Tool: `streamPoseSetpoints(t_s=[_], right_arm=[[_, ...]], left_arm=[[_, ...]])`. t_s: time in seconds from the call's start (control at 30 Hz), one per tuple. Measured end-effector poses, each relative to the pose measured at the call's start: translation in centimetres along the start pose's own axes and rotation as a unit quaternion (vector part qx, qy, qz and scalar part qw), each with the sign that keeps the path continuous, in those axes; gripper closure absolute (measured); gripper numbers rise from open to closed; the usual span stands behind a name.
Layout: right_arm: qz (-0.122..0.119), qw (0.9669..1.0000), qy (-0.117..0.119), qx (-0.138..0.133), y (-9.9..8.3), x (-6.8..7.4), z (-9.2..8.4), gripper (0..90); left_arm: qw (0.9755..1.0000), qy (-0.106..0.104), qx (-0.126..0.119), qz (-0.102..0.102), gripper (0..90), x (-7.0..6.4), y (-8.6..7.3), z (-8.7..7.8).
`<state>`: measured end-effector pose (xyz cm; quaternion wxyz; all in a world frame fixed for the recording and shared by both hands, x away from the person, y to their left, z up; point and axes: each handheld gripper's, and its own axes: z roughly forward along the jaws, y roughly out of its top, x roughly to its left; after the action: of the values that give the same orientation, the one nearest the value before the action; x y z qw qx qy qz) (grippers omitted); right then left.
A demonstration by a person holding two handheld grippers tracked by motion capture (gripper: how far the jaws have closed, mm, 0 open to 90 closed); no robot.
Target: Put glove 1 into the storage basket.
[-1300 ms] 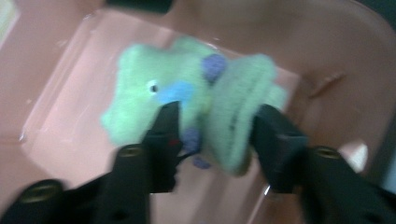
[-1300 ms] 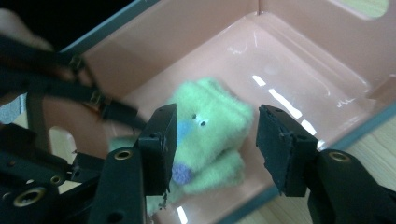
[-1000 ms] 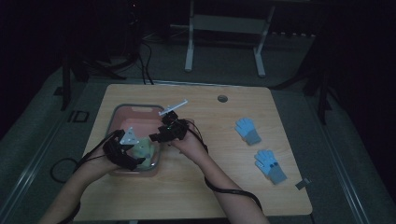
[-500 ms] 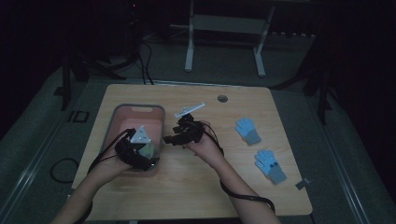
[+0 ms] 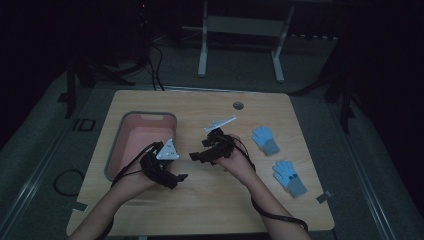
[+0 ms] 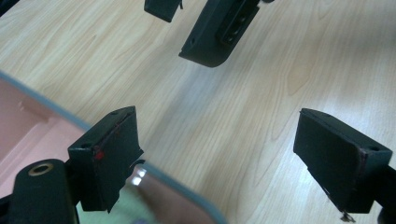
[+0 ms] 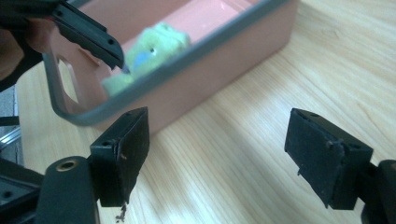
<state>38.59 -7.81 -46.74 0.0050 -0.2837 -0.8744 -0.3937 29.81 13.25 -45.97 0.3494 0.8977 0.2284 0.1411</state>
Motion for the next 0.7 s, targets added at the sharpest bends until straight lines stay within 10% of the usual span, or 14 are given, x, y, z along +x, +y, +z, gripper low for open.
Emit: streamPoseSetpoints(t_s=[0.7], right_arm=[[-0.029,0.9982,-0.049,-0.017,-5.4,-2.2,-2.7,17.7]], left_arm=[[0.9984,-0.049,0.019,0.019,15.0,-4.6,-0.6,4.9]])
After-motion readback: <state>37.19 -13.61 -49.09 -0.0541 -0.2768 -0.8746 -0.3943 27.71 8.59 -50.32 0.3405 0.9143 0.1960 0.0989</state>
